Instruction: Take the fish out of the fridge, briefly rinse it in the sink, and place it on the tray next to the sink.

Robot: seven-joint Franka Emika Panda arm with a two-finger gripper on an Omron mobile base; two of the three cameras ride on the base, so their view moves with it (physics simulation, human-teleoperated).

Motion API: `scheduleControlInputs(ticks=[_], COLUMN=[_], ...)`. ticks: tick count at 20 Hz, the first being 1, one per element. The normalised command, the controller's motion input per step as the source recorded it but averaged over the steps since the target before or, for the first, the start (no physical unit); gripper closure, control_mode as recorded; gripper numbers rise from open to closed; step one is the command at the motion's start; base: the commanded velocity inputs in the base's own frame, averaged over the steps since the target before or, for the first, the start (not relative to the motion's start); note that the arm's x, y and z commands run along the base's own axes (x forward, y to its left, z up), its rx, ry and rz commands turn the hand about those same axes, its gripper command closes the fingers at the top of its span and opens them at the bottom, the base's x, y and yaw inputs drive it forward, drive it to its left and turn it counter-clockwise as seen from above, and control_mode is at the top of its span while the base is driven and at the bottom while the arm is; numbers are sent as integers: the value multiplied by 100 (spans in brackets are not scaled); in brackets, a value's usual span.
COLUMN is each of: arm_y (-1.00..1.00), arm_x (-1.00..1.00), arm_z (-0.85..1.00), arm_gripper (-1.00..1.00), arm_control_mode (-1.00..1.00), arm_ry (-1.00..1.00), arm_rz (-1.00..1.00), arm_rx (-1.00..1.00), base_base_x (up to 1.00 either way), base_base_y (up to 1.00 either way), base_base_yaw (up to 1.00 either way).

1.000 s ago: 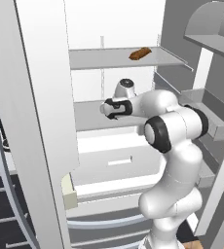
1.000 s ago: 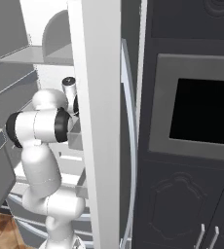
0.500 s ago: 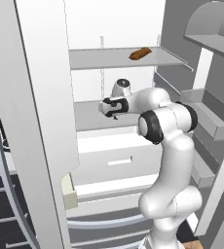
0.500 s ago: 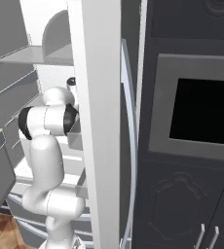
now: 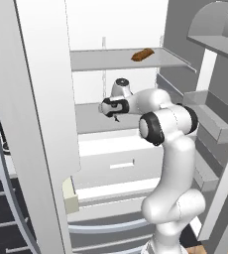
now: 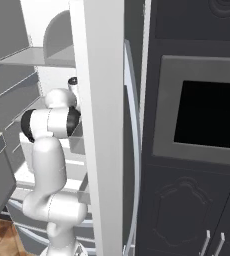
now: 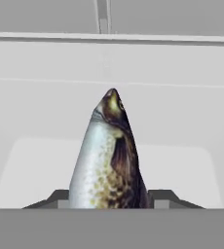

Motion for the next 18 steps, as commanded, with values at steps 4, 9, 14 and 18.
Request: scheduleControlInputs(ticks=[4,9,14,18], arm_y=[0,0,-1,-2], arm_x=[-86,-100,-100,-100], arm_z=[41,65,80,77], arm_gripper=[100,100,100,100], arm_control_mode=[-100,-100,-100,-100], arm_ry=[-15,-3,3,9], arm_rz=[-3,-15,-16,-16], arm_rx=[0,6,16,18], base_base_x=[0,0,0,0], base_base_y=[0,0,0,0], base_base_yaw=[0,0,0,0])
